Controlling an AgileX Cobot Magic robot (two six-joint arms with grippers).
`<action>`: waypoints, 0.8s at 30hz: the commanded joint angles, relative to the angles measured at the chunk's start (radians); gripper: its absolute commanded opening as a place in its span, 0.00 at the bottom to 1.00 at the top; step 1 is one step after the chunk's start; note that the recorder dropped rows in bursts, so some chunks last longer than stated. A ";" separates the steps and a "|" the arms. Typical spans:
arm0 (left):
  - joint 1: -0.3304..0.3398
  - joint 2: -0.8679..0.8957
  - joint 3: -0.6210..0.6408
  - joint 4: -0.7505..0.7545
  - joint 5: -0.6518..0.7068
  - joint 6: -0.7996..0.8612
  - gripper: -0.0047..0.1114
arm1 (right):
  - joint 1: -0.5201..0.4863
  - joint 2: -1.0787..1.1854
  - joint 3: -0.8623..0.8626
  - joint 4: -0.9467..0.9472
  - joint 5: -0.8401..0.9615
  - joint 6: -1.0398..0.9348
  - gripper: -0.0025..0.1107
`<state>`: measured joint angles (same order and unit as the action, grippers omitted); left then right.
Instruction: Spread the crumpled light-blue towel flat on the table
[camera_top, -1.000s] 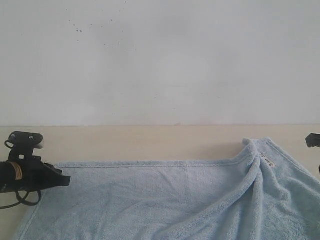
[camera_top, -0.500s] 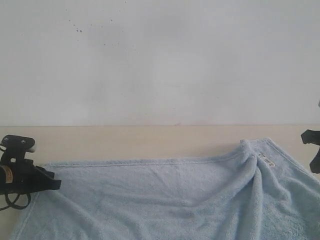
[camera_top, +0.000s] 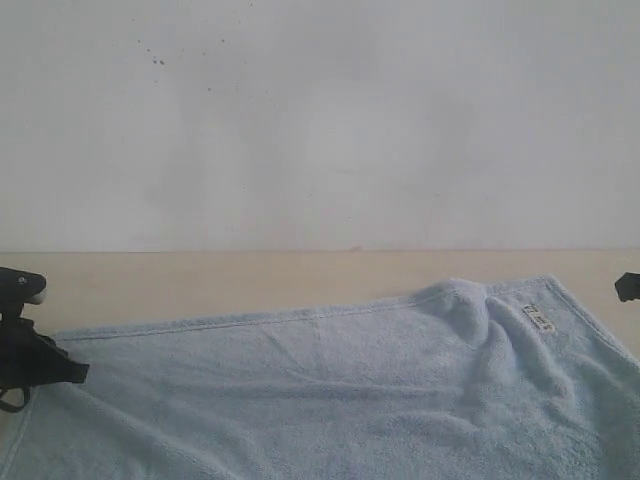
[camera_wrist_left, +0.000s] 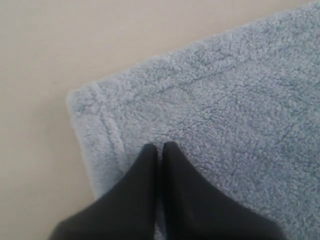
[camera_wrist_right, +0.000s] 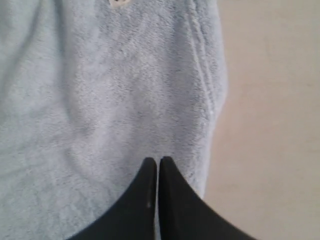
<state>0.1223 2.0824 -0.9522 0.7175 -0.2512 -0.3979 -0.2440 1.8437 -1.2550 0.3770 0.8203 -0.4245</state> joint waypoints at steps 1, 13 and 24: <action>0.037 0.012 0.020 0.009 0.290 0.024 0.07 | -0.004 -0.002 -0.001 -0.102 -0.018 0.113 0.03; 0.068 -0.165 0.020 -0.054 0.241 -0.033 0.07 | -0.004 0.015 -0.001 -0.082 -0.008 0.154 0.03; -0.014 -0.332 0.097 -0.058 -0.016 -0.221 0.07 | -0.004 0.062 -0.001 -0.005 -0.035 0.111 0.03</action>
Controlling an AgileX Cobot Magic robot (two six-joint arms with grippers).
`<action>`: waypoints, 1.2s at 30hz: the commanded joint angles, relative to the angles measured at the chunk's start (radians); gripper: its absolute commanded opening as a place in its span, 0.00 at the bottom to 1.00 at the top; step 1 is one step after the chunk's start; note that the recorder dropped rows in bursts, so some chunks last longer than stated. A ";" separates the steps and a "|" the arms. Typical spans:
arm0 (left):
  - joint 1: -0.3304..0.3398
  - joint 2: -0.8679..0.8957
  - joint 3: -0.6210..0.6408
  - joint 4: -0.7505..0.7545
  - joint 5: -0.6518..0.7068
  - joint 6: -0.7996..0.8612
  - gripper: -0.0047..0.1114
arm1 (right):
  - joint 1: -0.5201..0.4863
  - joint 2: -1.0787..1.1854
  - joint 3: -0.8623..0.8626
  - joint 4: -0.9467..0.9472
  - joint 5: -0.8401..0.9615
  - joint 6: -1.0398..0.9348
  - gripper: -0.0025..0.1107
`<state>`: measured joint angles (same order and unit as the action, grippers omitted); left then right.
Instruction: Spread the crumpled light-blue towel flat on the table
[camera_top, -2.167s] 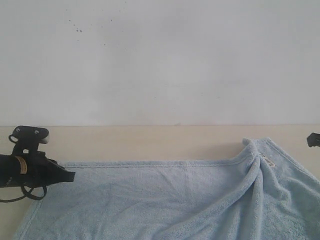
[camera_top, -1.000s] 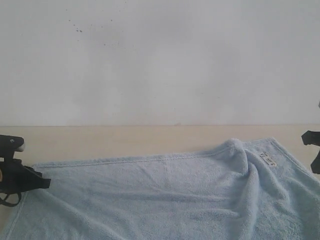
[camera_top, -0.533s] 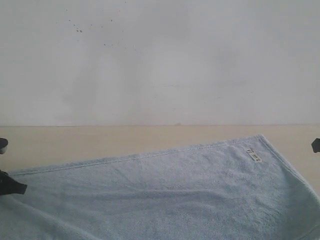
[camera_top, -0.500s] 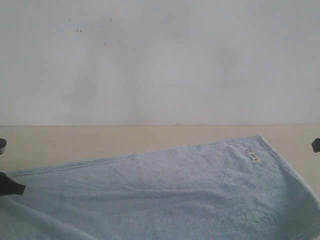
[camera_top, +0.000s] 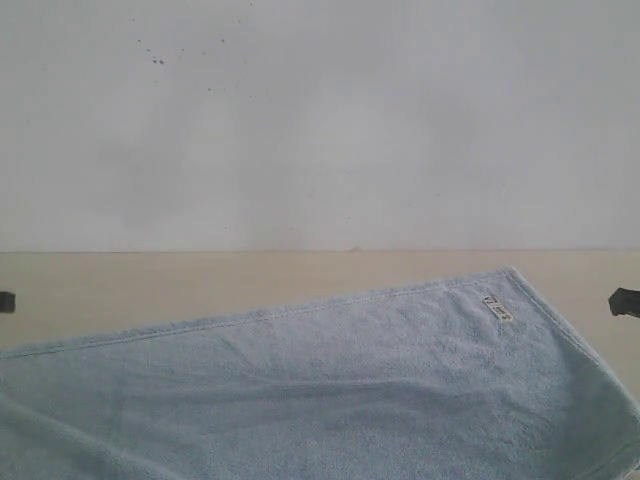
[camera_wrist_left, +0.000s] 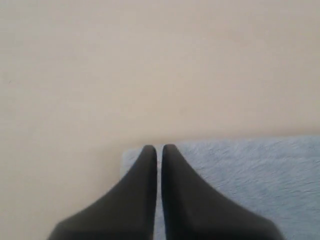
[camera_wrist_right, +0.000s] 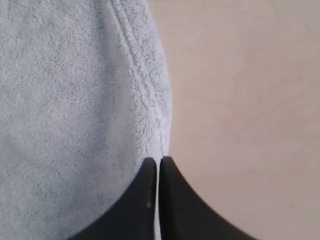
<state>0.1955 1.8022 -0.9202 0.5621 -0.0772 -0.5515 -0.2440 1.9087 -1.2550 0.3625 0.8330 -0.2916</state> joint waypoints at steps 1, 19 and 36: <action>-0.125 -0.056 0.096 0.207 -0.288 -0.097 0.07 | -0.004 -0.003 -0.001 0.021 -0.059 -0.022 0.03; -0.294 0.065 0.217 0.579 -0.263 -0.347 0.07 | -0.009 -0.002 0.047 0.000 0.000 -0.057 0.03; -0.288 0.065 0.221 0.496 -0.395 -0.306 0.07 | 0.044 -0.048 0.261 -0.166 -0.096 0.060 0.03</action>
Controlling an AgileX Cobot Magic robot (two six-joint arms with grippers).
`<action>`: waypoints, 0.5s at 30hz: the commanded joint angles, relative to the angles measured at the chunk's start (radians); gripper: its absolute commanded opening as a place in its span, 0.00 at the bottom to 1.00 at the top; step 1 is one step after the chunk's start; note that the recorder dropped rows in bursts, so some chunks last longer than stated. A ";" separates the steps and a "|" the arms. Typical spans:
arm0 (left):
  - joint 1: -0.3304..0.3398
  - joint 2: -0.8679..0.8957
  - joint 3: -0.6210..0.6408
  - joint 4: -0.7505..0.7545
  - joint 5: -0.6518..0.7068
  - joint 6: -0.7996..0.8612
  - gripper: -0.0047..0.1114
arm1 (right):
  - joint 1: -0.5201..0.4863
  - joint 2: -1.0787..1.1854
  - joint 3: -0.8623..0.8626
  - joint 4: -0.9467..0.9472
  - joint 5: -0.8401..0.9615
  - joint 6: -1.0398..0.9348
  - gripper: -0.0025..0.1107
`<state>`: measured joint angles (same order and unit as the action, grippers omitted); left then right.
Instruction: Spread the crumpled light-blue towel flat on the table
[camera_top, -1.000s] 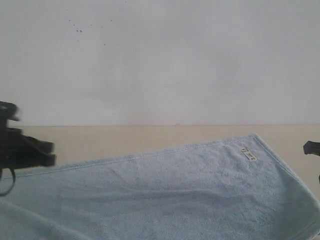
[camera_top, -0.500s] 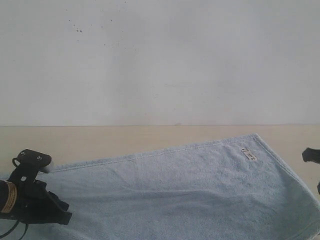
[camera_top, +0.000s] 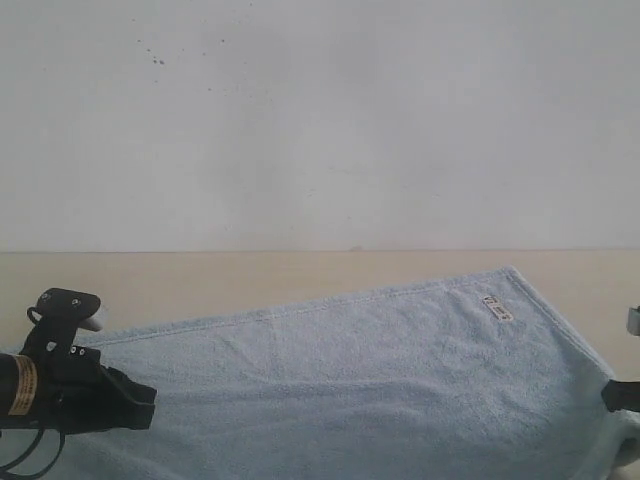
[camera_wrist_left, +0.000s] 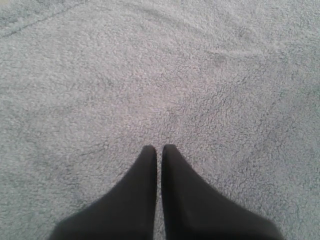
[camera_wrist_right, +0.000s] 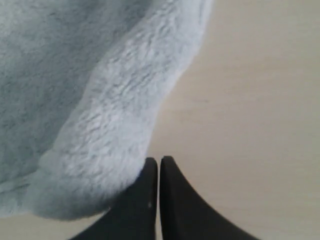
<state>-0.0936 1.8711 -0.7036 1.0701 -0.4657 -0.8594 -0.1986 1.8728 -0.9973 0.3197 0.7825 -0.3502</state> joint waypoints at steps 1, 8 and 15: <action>0.001 -0.004 0.004 -0.009 -0.006 0.002 0.07 | -0.001 -0.012 0.003 -0.131 -0.067 0.140 0.03; 0.001 -0.004 0.004 -0.009 -0.006 0.002 0.07 | -0.001 -0.012 0.003 -0.006 -0.230 0.057 0.03; 0.001 -0.004 0.004 -0.028 -0.006 0.024 0.07 | 0.001 -0.012 0.003 0.290 -0.208 -0.193 0.03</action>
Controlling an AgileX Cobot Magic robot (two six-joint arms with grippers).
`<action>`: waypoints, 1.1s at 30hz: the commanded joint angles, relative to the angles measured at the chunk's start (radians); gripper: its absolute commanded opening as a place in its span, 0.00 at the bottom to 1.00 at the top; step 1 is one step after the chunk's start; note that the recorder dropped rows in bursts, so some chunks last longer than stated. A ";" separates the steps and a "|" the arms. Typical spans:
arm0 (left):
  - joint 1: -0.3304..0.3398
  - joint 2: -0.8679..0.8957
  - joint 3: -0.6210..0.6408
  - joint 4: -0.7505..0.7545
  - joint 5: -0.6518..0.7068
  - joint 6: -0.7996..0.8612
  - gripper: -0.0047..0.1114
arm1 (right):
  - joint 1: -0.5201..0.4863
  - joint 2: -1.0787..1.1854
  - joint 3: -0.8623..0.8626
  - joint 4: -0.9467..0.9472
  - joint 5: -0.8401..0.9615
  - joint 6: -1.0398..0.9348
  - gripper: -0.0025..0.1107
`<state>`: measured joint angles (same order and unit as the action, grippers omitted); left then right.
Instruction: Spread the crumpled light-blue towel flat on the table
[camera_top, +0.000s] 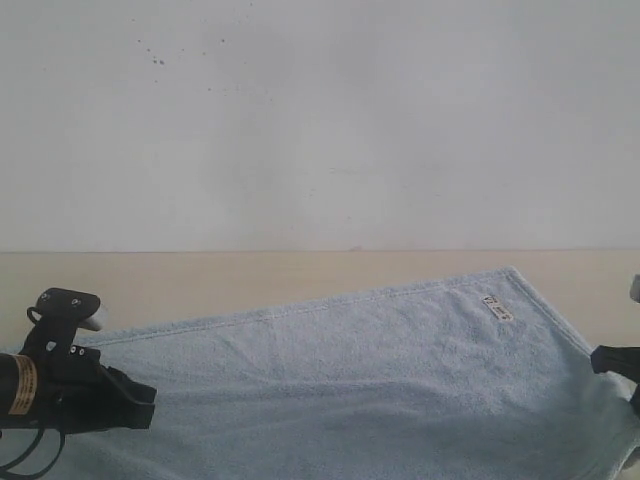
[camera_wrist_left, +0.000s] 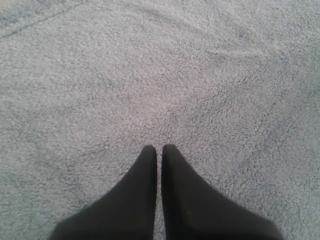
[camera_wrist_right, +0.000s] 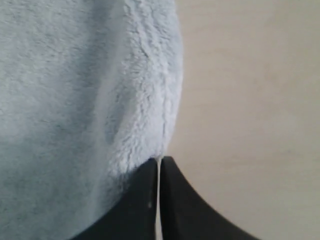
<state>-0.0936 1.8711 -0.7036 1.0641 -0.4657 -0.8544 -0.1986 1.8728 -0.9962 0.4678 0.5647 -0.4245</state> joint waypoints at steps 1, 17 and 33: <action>0.001 -0.004 0.004 -0.022 -0.006 0.019 0.07 | 0.001 -0.012 0.002 0.165 0.018 -0.151 0.03; 0.001 0.002 0.004 -0.022 -0.006 0.019 0.07 | 0.019 -0.010 0.002 0.438 0.093 -0.439 0.03; 0.001 0.002 0.004 -0.022 -0.008 0.015 0.07 | 0.103 0.024 0.007 -0.161 -0.015 0.075 0.03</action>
<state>-0.0936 1.8711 -0.7036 1.0509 -0.4657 -0.8423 -0.0915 1.8975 -0.9924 0.5425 0.5619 -0.5791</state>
